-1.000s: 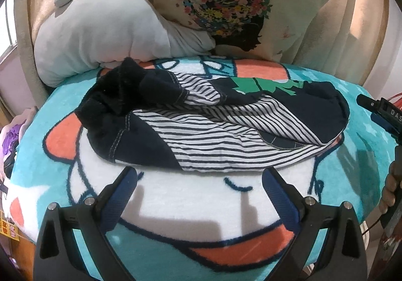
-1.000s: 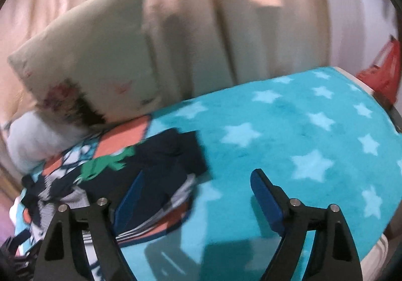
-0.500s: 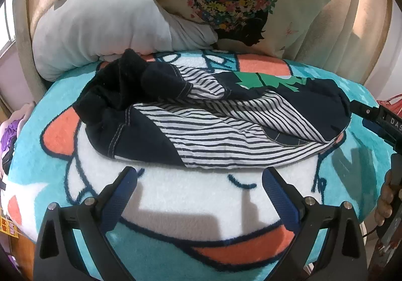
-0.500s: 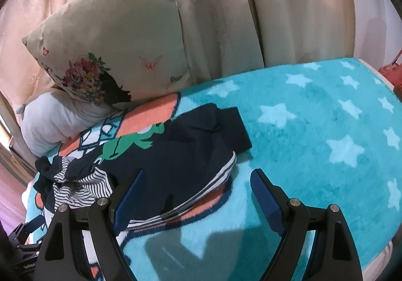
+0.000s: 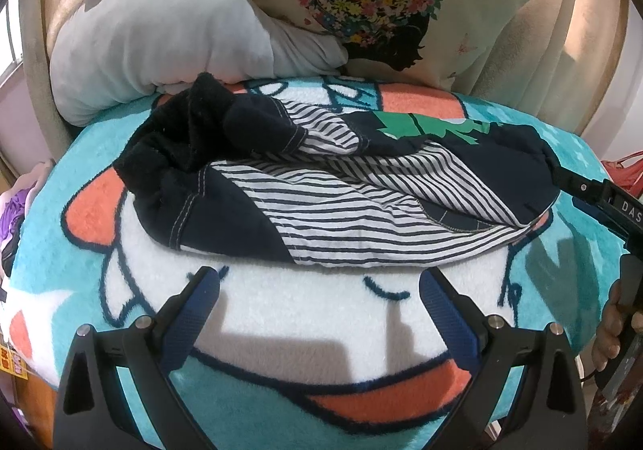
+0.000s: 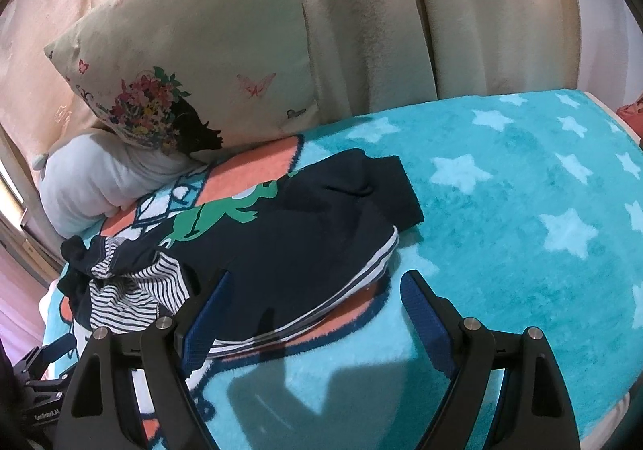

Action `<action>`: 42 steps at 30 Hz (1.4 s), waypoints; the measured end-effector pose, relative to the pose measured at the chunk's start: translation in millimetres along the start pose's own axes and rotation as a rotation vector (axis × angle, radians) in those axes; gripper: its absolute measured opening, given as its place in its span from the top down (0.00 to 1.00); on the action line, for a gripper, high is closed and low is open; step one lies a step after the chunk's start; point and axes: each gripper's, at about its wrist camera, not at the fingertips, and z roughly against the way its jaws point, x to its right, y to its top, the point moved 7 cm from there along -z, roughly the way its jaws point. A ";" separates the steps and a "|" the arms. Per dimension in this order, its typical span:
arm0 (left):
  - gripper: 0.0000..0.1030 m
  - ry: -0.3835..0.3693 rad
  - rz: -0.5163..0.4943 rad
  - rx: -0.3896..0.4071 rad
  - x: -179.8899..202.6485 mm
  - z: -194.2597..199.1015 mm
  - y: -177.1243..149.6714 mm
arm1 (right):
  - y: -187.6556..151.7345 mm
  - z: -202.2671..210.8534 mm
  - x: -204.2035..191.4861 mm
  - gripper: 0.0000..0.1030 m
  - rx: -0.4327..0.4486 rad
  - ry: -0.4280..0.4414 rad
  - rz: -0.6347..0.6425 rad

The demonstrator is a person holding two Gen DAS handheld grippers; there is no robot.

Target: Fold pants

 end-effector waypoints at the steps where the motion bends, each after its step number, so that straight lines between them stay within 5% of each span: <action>1: 0.03 -0.001 0.000 -0.001 0.0 -0.2 0.2 | -0.4 -0.2 -1.6 0.15 -0.001 0.008 0.000; 17: 0.03 0.003 0.016 -0.003 -4.7 -0.7 -1.6 | -5.8 -3.1 -35.8 0.16 -0.013 0.106 0.093; 37: 0.03 -0.007 0.033 -0.022 -10.9 -1.4 0.0 | -8.9 -8.0 -32.8 0.16 -0.027 0.099 0.095; 42: 0.03 -0.040 0.081 0.016 -27.7 11.6 19.5 | -8.3 -7.9 -49.7 0.16 -0.033 0.111 0.178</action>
